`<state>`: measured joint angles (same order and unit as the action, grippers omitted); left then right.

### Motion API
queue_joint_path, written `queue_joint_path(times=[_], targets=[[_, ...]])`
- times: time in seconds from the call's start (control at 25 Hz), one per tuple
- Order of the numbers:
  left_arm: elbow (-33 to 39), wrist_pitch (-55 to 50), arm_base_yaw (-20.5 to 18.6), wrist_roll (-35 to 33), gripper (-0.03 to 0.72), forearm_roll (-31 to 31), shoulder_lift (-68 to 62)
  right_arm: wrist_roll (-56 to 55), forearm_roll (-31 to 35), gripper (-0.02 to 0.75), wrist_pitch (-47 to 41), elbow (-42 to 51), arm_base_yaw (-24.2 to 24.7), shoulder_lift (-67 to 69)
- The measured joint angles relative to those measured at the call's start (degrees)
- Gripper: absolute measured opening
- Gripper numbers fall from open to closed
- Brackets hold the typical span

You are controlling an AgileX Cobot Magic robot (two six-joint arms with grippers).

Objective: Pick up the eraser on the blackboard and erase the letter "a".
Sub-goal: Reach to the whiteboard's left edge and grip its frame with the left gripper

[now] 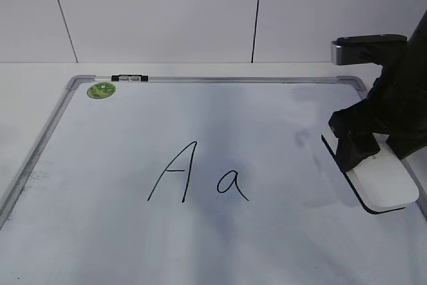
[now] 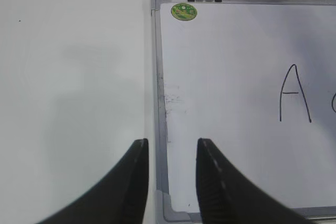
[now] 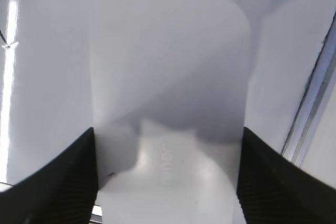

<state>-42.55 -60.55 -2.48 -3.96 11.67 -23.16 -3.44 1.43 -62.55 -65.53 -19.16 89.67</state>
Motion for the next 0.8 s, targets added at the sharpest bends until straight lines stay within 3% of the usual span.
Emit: queue_joint_path(times=[0.4, 0.8], targets=[[-14.25, 1.75, 2.53, 0.0, 0.235, 0.67, -31.62, 0.0, 0.19, 0.568, 0.0, 0.0, 0.0, 0.09], [-21.72, 3.13, 2.52, 0.0, 0.236, 0.71, -59.92, 0.0, 0.19, 0.568, 0.0, 0.0, -0.07, 0.09]])
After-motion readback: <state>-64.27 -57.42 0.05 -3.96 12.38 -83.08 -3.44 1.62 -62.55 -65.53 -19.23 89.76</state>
